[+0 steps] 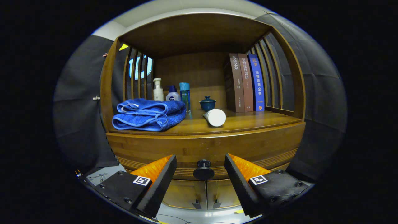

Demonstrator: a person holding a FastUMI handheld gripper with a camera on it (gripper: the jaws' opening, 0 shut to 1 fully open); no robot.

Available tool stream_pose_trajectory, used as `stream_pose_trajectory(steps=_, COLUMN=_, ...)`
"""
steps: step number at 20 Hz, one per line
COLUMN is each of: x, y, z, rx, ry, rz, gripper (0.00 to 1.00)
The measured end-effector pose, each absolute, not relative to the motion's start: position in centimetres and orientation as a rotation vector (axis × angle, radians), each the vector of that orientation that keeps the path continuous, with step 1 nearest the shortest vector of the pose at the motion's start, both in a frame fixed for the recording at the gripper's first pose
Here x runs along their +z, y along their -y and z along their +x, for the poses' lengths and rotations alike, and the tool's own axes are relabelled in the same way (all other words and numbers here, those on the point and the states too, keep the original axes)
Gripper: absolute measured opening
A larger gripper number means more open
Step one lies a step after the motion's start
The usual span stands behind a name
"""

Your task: Pull open the drawer, take out the items inside it, and place them on the countertop above the cabinet.

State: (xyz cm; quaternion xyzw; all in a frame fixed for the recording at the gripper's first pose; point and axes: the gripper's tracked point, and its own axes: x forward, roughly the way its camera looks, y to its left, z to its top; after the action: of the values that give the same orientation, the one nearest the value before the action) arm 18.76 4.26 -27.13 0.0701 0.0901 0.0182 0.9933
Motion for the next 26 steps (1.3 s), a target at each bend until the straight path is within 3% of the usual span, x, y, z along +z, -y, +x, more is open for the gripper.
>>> stream_pose_trajectory(steps=7, x=-21.3, y=-1.1, z=12.5, rx=0.01, ry=-0.149, rz=0.132, gripper=1.0)
stream_pose_trajectory(steps=15, x=-13.4, y=-2.2, z=5.4, rx=0.075, ry=-0.155, rz=0.112, gripper=1.0)
stream_pose_trajectory(steps=26, x=-6.5, y=-3.7, z=1.3, rx=0.146, ry=-0.133, rz=0.096, gripper=0.99)
